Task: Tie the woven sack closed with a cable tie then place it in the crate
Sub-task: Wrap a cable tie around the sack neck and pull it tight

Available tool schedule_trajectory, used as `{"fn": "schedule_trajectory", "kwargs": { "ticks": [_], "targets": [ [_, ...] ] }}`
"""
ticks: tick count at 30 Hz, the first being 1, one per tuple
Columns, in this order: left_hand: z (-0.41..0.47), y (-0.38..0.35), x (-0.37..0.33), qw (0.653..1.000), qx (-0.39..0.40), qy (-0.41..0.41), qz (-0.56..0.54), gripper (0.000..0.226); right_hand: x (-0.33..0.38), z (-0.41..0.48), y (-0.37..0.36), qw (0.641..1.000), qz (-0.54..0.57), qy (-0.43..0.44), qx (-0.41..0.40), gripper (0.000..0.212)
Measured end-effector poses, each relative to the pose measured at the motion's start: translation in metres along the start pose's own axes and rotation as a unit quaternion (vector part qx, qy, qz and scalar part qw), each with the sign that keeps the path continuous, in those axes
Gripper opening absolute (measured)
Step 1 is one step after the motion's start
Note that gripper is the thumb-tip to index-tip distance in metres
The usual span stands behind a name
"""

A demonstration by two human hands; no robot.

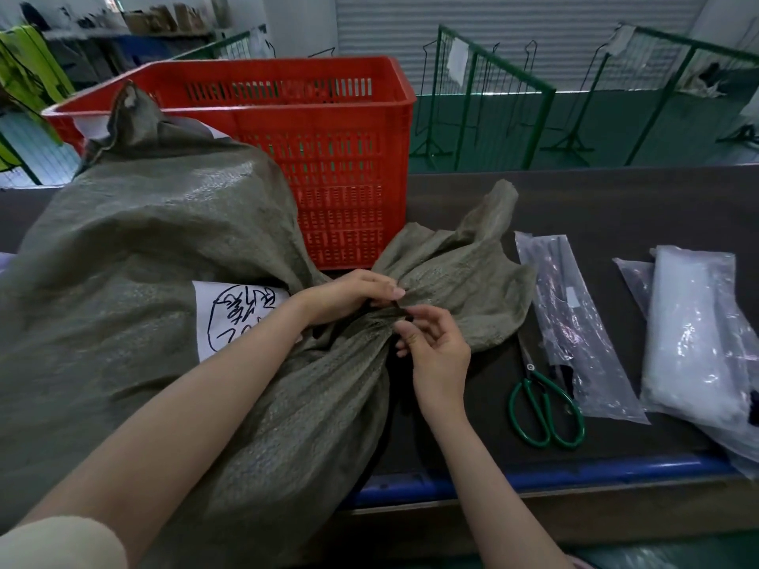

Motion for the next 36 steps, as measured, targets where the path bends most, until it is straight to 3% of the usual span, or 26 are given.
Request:
{"fn": "schedule_trajectory", "kwargs": {
  "ticks": [14, 22, 26, 30, 36],
  "targets": [
    [0.0022, -0.0009, 0.0048, 1.000, -0.009, 0.004, -0.019, 0.030, -0.0028, 0.0039, -0.0035, 1.000, 0.010, 0.000, 0.003, 0.024],
    [-0.0014, -0.0033, 0.0047, 0.999, 0.043, 0.028, 0.009, 0.025, -0.0030, 0.0042, -0.0028, 1.000, 0.003, -0.013, 0.010, 0.024],
    [-0.0015, -0.0039, 0.0036, 0.999, 0.049, 0.008, -0.008, 0.031, -0.0041, 0.0022, -0.0003, 1.000, -0.001, -0.012, 0.008, 0.023],
    [-0.0001, 0.0005, 0.0048, 0.999, 0.020, -0.006, -0.043, 0.050, -0.0027, 0.0014, 0.0010, 1.000, 0.000, -0.009, 0.011, 0.022],
    [-0.0003, -0.0005, 0.0059, 0.999, 0.038, -0.002, -0.037, 0.040, -0.0019, 0.0018, -0.0008, 1.000, -0.019, -0.006, 0.019, 0.022]
  ]
}}
Point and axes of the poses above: each hand's wrist, its own z-axis towards the middle knuckle, its own y-axis out of the back of the hand, x = y × z, the point moved 2 cm from there along z, towards the middle knuckle, and after that the axes turned 8 degrees about -z, right-handed, at the moved point
